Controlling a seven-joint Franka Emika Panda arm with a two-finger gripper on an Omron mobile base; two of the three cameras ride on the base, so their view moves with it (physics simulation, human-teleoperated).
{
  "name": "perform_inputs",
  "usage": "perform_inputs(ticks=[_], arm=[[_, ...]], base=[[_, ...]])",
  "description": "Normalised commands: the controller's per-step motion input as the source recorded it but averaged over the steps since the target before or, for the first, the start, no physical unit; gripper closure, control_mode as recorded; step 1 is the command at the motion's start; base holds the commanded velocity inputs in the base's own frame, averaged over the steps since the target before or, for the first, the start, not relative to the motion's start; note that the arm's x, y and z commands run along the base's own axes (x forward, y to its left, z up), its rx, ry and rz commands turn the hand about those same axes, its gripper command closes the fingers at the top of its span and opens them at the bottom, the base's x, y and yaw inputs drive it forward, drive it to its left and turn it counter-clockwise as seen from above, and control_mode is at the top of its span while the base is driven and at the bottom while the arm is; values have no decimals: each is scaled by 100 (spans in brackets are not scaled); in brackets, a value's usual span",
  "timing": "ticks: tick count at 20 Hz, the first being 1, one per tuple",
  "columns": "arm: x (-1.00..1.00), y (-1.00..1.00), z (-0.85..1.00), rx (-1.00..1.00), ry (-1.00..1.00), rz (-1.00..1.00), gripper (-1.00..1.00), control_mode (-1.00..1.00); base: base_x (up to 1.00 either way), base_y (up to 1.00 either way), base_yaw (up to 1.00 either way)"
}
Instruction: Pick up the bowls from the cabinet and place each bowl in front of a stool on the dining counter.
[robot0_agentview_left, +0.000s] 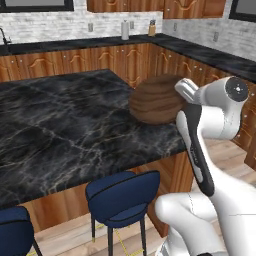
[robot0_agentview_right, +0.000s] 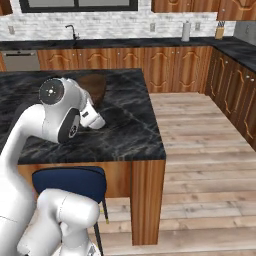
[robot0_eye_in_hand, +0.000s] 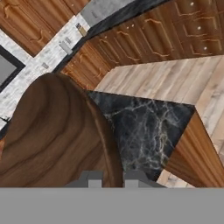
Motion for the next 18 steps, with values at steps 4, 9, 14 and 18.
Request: perform_inputs(ticks=[4,9,14,18], arm=[[35,14,-26,37,21,0,100,-100],[11,33,-22,22,21,-2,100,-100],[0,47,-39,0,9,-5,100,-100],[1,19,-42,0,0,-4,100,-100]], base=[[0,0,0],[0,0,0],[0,0,0],[0,0,0]])
